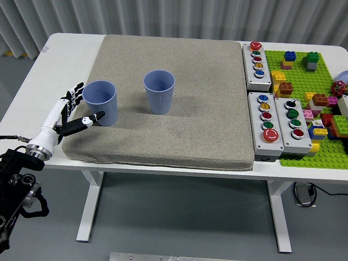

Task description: Pick cup pour cup place

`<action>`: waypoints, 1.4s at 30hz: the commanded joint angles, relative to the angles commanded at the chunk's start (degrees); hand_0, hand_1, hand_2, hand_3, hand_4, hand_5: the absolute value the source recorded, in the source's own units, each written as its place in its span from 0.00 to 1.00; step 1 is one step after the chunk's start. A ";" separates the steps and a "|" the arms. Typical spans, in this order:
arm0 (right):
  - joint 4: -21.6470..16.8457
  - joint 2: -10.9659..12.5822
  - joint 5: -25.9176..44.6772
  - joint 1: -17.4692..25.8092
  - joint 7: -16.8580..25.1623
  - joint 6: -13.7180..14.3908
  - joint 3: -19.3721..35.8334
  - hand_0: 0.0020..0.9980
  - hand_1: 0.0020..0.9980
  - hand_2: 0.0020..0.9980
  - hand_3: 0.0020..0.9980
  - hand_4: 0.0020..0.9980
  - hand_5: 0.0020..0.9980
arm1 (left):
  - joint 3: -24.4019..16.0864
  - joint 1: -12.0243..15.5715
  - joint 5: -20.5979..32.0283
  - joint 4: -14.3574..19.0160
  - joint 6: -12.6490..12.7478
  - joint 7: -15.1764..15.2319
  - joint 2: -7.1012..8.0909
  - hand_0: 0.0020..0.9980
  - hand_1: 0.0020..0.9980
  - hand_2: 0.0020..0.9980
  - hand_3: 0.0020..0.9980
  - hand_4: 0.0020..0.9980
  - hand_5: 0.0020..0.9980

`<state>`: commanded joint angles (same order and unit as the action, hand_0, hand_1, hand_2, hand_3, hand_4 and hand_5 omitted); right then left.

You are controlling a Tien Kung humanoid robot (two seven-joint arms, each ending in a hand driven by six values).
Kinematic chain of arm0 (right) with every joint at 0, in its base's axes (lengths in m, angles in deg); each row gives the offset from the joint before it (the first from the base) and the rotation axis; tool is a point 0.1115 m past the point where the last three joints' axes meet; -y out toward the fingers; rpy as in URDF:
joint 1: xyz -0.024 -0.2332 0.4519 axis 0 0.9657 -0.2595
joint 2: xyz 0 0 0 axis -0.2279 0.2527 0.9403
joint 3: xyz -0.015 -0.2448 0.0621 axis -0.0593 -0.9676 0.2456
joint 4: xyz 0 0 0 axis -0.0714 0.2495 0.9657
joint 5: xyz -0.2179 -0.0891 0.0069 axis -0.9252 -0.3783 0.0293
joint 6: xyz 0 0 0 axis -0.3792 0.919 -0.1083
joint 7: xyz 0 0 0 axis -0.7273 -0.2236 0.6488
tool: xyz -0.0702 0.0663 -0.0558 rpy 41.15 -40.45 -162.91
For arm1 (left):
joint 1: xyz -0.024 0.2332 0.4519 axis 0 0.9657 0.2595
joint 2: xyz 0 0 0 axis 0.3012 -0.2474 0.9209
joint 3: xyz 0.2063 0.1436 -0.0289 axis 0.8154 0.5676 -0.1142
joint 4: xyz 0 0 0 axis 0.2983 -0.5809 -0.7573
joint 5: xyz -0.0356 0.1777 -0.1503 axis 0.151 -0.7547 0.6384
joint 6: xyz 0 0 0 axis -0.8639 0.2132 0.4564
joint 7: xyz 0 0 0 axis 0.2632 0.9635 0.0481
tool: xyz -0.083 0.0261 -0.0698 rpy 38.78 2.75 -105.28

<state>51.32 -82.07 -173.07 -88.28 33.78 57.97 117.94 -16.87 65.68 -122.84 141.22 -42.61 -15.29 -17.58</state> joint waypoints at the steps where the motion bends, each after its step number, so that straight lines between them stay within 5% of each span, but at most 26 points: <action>1: 0.00 0.00 0.02 0.01 0.00 0.01 -0.01 0.70 0.67 0.61 0.61 0.00 0.34 | 0.09 -0.17 -0.27 -0.21 0.06 -0.01 0.03 0.98 0.97 1.00 1.00 0.95 0.31; 25: 0.07 0.04 0.20 -0.69 0.12 -0.07 -0.12 0.70 0.67 0.61 0.61 0.00 0.34 | 3.11 -4.60 1.89 -3.48 1.18 0.37 -0.55 0.97 0.95 1.00 1.00 0.95 0.32; 42: 0.08 0.06 0.20 -0.94 0.11 -0.04 -0.08 0.70 0.67 0.61 0.61 0.00 0.33 | 4.12 -5.23 1.90 -4.72 1.55 0.47 -0.99 0.97 0.95 1.00 1.00 0.95 0.33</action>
<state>51.40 -82.01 -172.87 -89.21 33.89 57.93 117.86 -12.74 60.45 -120.95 136.50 -41.05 -14.82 -18.56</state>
